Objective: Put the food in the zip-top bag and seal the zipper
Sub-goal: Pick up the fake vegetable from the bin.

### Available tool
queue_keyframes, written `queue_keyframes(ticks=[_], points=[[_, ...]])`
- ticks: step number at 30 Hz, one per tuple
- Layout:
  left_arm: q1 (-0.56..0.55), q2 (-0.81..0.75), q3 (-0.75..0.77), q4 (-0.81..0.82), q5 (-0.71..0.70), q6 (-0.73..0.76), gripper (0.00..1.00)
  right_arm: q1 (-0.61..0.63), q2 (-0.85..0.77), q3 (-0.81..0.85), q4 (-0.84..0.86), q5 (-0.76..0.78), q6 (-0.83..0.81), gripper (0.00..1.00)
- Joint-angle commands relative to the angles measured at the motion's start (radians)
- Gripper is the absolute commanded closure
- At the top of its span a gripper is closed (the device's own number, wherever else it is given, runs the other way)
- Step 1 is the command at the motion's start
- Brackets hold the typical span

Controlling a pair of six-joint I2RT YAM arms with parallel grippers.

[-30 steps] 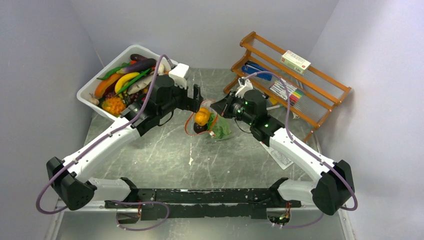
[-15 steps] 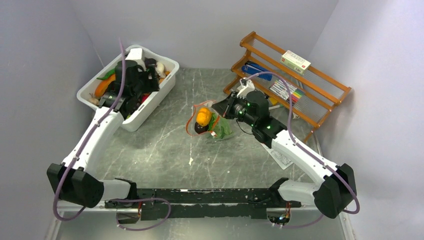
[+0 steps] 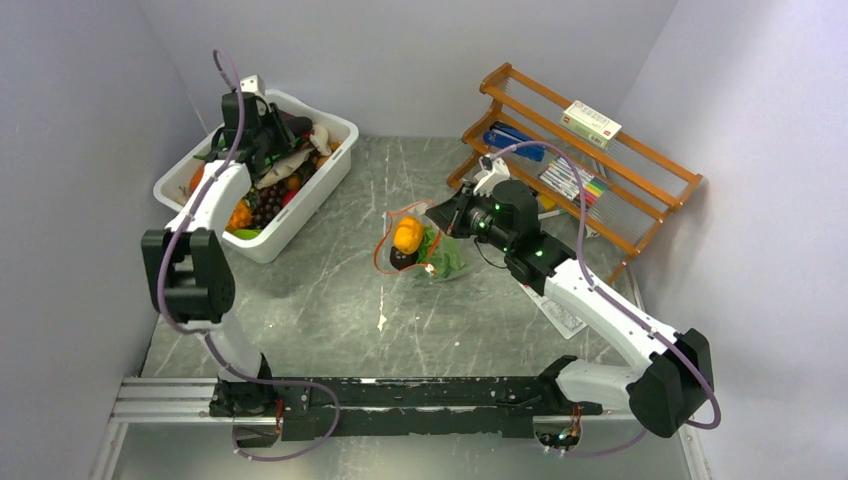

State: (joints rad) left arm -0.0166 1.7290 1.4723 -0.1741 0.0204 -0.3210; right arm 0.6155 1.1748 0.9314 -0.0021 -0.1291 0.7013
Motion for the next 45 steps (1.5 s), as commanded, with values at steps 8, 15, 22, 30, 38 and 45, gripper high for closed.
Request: queue_keyframes(ticks=[8, 15, 22, 30, 38, 45], points=[[0.02, 0.25, 0.178, 0.221, 0.137, -0.161, 0.71, 0.001, -0.032, 0.061, -0.023, 0.062, -0.009, 1.0], [0.02, 0.377, 0.242, 0.237, 0.171, -0.217, 0.67, 0.001, -0.054, 0.038, -0.022, 0.074, 0.008, 1.0], [0.02, 0.478, 0.275, 0.283, 0.256, -0.265, 0.65, 0.002, -0.084, 0.003, -0.016, 0.094, 0.015, 1.0], [0.022, 0.544, 0.337, 0.27, 0.286, -0.285, 0.65, 0.001, -0.082, 0.004, -0.017, 0.093, 0.007, 1.0], [0.021, 0.473, 0.292, 0.276, 0.264, -0.243, 0.9, 0.001, -0.084, -0.006, -0.007, 0.091, 0.01, 1.0], [0.024, 0.397, 0.247, 0.257, 0.268, -0.205, 0.93, 0.002, -0.079, -0.018, 0.007, 0.071, 0.021, 1.0]])
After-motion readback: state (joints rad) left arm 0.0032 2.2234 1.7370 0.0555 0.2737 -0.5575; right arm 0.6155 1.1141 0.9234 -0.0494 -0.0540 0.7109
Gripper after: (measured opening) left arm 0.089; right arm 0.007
